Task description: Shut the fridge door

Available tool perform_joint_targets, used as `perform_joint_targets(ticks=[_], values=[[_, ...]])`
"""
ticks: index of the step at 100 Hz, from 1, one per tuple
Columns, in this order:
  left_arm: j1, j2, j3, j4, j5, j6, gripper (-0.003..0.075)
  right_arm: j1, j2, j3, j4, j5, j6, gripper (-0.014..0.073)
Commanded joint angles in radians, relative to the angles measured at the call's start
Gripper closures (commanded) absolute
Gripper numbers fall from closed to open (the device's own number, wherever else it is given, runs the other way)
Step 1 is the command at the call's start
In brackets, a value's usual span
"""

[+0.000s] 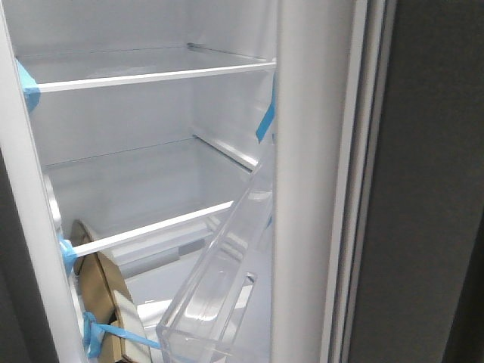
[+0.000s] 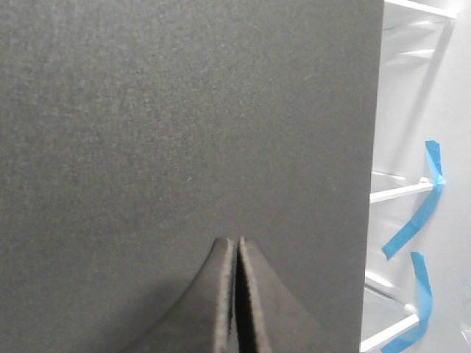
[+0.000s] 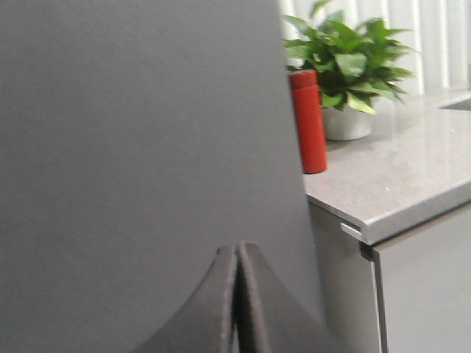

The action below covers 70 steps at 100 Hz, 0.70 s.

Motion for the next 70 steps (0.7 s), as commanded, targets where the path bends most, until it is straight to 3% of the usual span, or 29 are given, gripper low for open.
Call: perform_joint_targets(ticks=[1, 30, 70], values=[[0.005, -0.01, 0.035, -0.004, -0.073, -0.004, 0.074, 0.017, 0.039, -0.043, 0.037, -0.07, -0.016, 0.0638], [0.005, -0.01, 0.035, -0.004, -0.073, -0.004, 0.074, 0.031, 0.174, -0.124, 0.178, -0.071, -0.131, 0.0638], [0.005, -0.01, 0.035, -0.004, -0.073, -0.004, 0.074, 0.031, 0.418, -0.29, 0.219, -0.084, -0.193, 0.0638]])
